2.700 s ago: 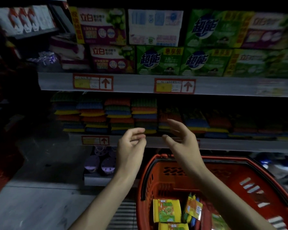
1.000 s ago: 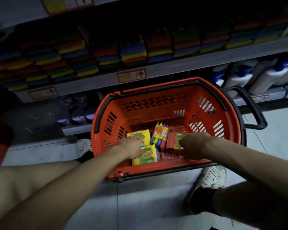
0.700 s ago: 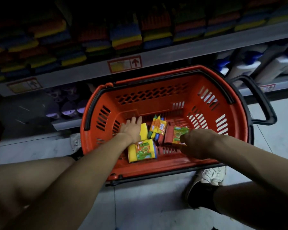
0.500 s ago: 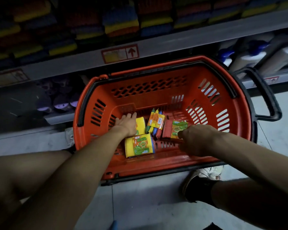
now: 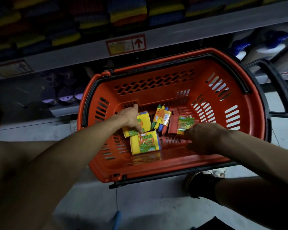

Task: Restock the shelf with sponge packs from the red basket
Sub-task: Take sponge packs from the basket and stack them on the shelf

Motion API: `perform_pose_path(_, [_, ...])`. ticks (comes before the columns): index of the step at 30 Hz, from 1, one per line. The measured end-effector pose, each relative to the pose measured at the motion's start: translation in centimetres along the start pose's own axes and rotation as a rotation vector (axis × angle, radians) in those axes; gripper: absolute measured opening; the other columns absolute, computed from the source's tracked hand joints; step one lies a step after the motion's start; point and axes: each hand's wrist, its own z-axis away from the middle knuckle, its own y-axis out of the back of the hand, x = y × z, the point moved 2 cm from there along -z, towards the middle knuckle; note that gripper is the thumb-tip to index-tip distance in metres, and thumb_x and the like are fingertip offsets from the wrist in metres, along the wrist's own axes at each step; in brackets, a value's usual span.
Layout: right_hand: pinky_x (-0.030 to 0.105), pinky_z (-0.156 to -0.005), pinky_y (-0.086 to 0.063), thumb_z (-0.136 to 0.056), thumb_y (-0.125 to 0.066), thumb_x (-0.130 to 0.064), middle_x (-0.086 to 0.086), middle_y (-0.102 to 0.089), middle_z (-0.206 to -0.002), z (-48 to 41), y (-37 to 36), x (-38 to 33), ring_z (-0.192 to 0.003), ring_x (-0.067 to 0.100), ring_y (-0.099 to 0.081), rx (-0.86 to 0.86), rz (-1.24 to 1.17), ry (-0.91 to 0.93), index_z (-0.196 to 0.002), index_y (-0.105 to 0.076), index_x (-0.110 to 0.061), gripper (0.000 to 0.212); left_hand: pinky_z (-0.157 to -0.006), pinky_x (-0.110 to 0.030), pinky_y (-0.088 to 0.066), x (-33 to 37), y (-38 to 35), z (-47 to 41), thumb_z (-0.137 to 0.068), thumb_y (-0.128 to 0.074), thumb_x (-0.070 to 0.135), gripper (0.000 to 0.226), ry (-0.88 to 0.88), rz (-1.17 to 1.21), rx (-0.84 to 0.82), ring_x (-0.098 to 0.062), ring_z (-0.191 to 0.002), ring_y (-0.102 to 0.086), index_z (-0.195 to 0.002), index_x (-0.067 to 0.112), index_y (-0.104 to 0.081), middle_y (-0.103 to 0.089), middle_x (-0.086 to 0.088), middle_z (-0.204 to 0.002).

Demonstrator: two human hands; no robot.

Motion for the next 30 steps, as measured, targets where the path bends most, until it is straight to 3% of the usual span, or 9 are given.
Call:
perform_pose_path(4, [0.033,-0.097,-0.048,-0.103,-0.049,-0.043,0.006,-0.059,-0.140,0.4,0.1,-0.2,-0.126,0.026,-0.059,0.024,0.037,0.013,-0.141,-0.052,-0.022,0.043,-0.100,-0.036,-0.046,0.1,1.9,0.7,-0.051,-0.092,0.065,0.106,-0.047,-0.041,0.051,-0.028,-0.124,-0.054,-0.135,0.013,-0.051,-0.056,-0.006,-0.134])
perform_pose_path(8, [0.032,-0.094,-0.048,-0.105,-0.047,-0.041,0.006,-0.059,-0.140,0.8,0.3,-0.4,-0.126,0.025,-0.059,0.052,0.077,0.018,-0.140,-0.052,-0.020,0.041,-0.085,-0.030,-0.057,0.4,2.3,1.6,-0.055,-0.096,0.053,0.075,-0.133,0.089,-0.191,-0.012,-0.093,-0.067,-0.114,0.019,-0.065,-0.071,0.006,-0.108])
perform_pose_path(13, [0.031,-0.089,-0.047,-0.106,-0.044,-0.032,0.006,-0.060,-0.138,0.9,0.2,-0.6,-0.124,0.024,-0.060,0.084,0.121,0.009,-0.139,-0.052,-0.019,0.036,-0.095,-0.034,-0.058,1.6,-0.7,2.1,-0.061,-0.095,0.051,0.058,-0.188,0.113,-0.472,-0.011,-0.095,-0.074,-0.109,0.028,-0.072,-0.077,0.010,-0.104])
perform_pose_path(18, [0.033,-0.095,-0.049,-0.105,-0.047,-0.031,0.005,-0.060,-0.138,0.7,0.0,-0.6,-0.124,0.023,-0.060,0.090,0.141,0.013,-0.139,-0.052,-0.020,0.036,-0.101,-0.038,-0.055,3.0,-3.5,1.2,-0.060,-0.093,0.052,0.071,-0.172,0.257,-0.620,-0.015,-0.101,-0.075,-0.122,0.033,-0.063,-0.077,0.007,-0.113])
perform_pose_path(22, [0.035,-0.097,-0.049,-0.105,-0.047,-0.032,0.005,-0.059,-0.140,0.5,-0.2,-0.2,-0.126,0.024,-0.060,0.052,0.124,0.019,-0.140,-0.051,-0.020,0.038,-0.092,-0.034,-0.056,3.5,-4.0,1.6,-0.077,-0.085,0.041,0.045,-0.148,0.378,-0.753,-0.017,-0.101,-0.075,-0.116,0.030,-0.065,-0.078,0.004,-0.111])
perform_pose_path(24, [0.036,-0.098,-0.050,-0.105,-0.047,-0.033,0.005,-0.058,-0.142,0.4,-0.3,-0.1,-0.127,0.025,-0.059,0.033,0.117,0.016,-0.142,-0.050,-0.020,0.039,-0.097,-0.043,-0.056,3.6,-4.6,2.2,-0.083,-0.082,0.039,0.041,-0.097,0.469,-0.789,-0.027,-0.115,-0.070,-0.119,0.027,-0.067,-0.075,-0.003,-0.120])
perform_pose_path(26, [0.036,-0.098,-0.050,-0.105,-0.046,-0.034,0.006,-0.057,-0.143,0.1,-0.5,0.0,-0.128,0.025,-0.059,0.017,0.120,0.024,-0.143,-0.049,-0.020,0.040,-0.085,-0.047,-0.056,3.7,-5.1,3.0,-0.070,-0.088,0.052,0.061,-0.043,0.539,-0.822,-0.033,-0.119,-0.067,-0.123,0.026,-0.069,-0.072,-0.008,-0.128])
perform_pose_path(28, [0.036,-0.099,-0.049,-0.105,-0.046,-0.036,0.006,-0.057,-0.144,0.0,-0.7,-0.1,-0.129,0.025,-0.059,-0.010,0.111,0.026,-0.143,-0.049,-0.020,0.041,-0.077,-0.040,-0.056,4.2,-5.9,3.7,-0.052,-0.093,0.060,0.073,-0.002,0.583,-0.874,-0.025,-0.104,-0.073,-0.115,0.028,-0.074,-0.074,-0.006,-0.125])
perform_pose_path(30, [0.036,-0.101,-0.049,-0.106,-0.046,-0.038,0.006,-0.057,-0.144,-0.2,-0.7,-0.1,-0.130,0.026,-0.058,-0.019,0.100,0.028,-0.144,-0.049,-0.019,0.043,-0.095,-0.049,-0.054,4.7,-7.0,4.1,-0.039,-0.099,0.057,0.072,0.011,0.686,-0.918,-0.021,-0.100,-0.072,-0.102,0.028,-0.079,-0.076,-0.003,-0.115])
